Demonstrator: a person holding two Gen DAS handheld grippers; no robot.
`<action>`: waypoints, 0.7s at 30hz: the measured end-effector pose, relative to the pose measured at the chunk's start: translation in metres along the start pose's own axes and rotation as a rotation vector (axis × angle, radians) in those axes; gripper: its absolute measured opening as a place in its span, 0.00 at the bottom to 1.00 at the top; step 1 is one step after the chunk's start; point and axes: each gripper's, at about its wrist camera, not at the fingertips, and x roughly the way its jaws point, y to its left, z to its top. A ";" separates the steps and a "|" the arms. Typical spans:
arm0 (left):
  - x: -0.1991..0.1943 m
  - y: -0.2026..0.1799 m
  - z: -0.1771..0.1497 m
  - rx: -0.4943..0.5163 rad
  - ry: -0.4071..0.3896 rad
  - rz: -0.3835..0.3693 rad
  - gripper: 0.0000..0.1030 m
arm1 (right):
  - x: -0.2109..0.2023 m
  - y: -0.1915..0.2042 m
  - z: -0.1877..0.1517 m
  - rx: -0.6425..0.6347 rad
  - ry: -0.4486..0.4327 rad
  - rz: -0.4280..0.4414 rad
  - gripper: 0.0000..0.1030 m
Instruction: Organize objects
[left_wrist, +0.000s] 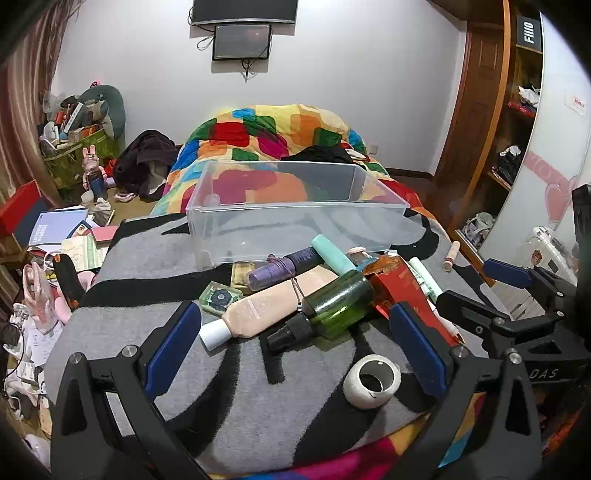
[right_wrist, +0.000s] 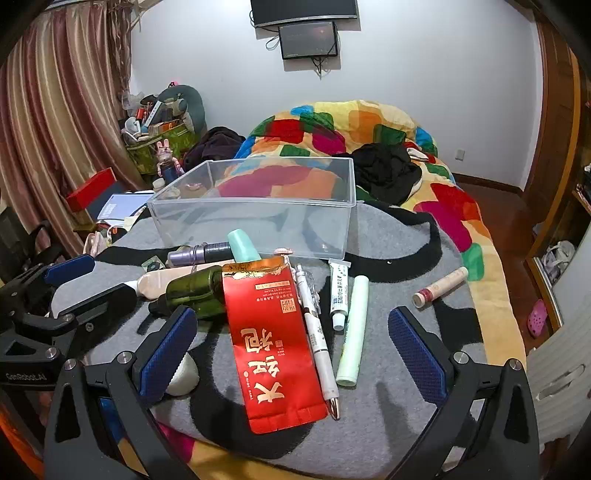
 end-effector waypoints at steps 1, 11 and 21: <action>0.000 0.001 0.000 -0.002 0.000 0.000 1.00 | 0.000 -0.001 0.000 0.001 0.000 0.000 1.00; -0.003 0.004 0.000 -0.007 -0.018 0.015 1.00 | 0.005 -0.004 -0.002 0.017 0.013 -0.009 1.00; -0.004 0.003 0.000 -0.003 -0.031 0.024 1.00 | 0.008 -0.006 -0.003 0.028 0.048 -0.025 1.00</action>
